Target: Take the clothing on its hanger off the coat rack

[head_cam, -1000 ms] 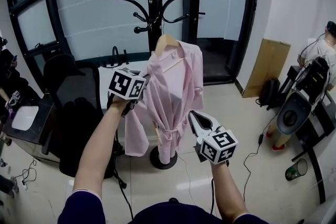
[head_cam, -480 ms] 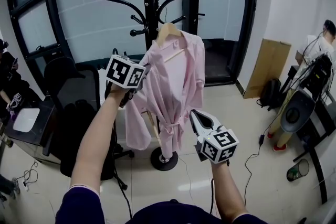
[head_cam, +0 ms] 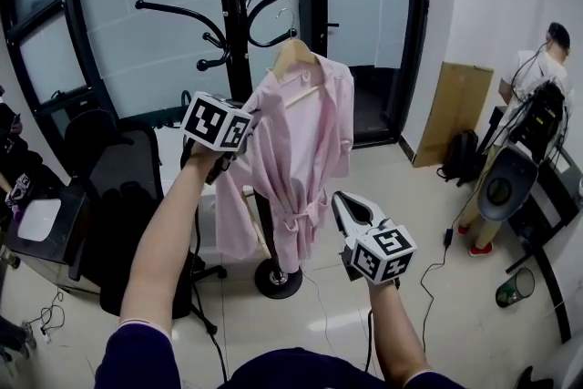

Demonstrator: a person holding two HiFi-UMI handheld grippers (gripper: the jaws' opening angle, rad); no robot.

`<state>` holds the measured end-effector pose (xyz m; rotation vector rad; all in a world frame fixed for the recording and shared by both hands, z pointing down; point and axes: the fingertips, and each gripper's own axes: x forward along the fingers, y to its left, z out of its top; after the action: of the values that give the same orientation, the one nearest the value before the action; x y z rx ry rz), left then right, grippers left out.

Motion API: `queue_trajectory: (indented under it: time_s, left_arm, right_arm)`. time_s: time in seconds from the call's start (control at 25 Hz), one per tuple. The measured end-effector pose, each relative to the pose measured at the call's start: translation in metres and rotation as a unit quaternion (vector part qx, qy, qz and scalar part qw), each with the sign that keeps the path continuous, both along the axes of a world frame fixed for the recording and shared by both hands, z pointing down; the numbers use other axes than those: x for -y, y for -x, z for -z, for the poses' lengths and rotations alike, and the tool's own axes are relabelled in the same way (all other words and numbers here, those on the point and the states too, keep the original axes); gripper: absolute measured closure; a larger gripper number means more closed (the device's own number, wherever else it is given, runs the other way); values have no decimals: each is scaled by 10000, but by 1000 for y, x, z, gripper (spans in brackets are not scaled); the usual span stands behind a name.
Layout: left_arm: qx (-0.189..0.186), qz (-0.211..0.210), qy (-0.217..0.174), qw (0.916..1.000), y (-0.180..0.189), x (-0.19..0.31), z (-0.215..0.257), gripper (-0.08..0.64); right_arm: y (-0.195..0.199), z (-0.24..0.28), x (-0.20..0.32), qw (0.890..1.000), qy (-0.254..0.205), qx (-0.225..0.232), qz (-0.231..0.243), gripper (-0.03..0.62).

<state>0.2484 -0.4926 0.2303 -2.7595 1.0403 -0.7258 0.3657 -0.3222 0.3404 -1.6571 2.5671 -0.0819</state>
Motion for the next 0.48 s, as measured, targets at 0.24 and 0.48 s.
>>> queue_trajectory:
  time_s: [0.24, 0.48]
  left_arm:
    - [-25, -292, 86, 9995, -26, -24, -24, 524]
    - [-152, -472, 251, 9985, -31, -52, -46, 525]
  right_arm:
    - [-11, -11, -7, 9999, 99, -25, 45, 591]
    - [-11, -18, -13, 9997, 171, -83, 129, 591]
